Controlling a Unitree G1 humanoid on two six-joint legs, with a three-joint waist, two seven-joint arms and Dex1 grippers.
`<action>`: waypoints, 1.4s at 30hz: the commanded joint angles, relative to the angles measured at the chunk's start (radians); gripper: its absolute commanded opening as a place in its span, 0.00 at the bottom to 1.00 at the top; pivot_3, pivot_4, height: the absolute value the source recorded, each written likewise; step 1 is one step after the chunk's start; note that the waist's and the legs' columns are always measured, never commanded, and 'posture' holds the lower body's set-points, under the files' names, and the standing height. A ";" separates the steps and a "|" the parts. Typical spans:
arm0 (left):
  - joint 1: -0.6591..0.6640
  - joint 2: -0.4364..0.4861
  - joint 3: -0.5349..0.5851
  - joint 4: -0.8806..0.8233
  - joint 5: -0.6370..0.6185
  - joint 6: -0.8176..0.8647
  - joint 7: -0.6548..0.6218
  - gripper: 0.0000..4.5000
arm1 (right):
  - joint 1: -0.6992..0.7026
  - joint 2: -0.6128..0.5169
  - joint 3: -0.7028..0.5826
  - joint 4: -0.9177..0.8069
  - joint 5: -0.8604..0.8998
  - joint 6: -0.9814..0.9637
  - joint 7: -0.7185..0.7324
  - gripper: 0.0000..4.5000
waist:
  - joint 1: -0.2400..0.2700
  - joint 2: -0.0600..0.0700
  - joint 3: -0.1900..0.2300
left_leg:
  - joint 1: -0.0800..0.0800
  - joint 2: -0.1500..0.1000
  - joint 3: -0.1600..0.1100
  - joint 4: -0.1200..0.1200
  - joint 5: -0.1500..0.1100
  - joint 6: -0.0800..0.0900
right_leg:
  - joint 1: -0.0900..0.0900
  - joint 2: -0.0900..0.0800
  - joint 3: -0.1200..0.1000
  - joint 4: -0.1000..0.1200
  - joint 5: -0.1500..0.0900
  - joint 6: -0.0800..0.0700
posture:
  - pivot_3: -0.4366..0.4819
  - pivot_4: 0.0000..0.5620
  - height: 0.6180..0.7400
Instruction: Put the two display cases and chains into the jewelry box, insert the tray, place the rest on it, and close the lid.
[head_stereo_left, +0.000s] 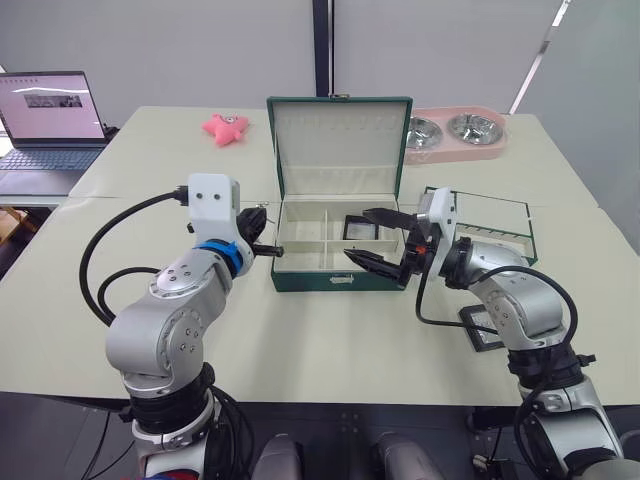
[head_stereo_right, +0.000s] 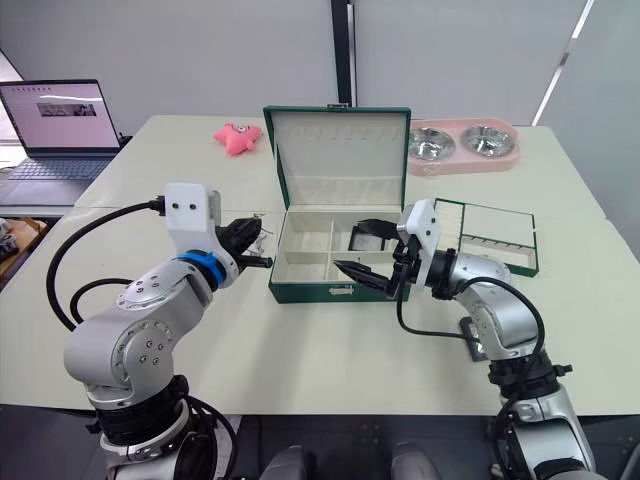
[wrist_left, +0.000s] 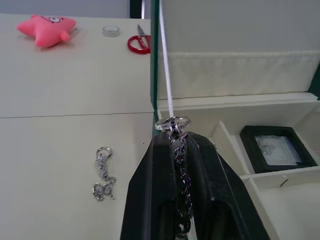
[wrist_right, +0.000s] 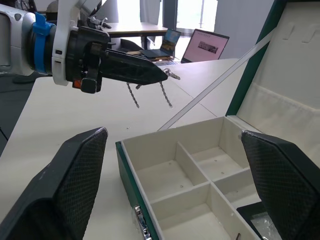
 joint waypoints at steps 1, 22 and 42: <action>-0.025 0.002 -0.029 0.010 -0.010 -0.032 -0.019 0.01 | 0.002 -0.012 -0.038 -0.032 0.009 -0.020 -0.011 1.00 | 0.000 0.000 0.000 | 0.000 0.000 0.000 0.000 0.000 0.000 | 0.000 0.000 0.000 0.000 0.000 0.000 | 0.48 0.27 1.00; -0.214 -0.028 -0.144 0.530 0.096 -0.416 -0.063 0.01 | 0.055 -0.045 -0.077 -0.092 0.013 -0.003 -0.077 1.00 | 0.008 0.000 0.000 | -0.001 0.000 0.000 0.000 0.001 -0.002 | -0.001 0.000 0.000 -0.001 0.000 0.000 | 0.48 0.27 1.00; -0.245 -0.076 -0.146 0.701 0.135 -0.569 -0.047 0.01 | 0.040 -0.057 -0.077 -0.084 0.020 0.006 -0.080 1.00 | 0.016 0.000 0.000 | -0.001 -0.001 0.000 0.000 0.001 -0.002 | -0.001 0.000 0.000 0.000 0.000 0.000 | 0.48 0.27 1.00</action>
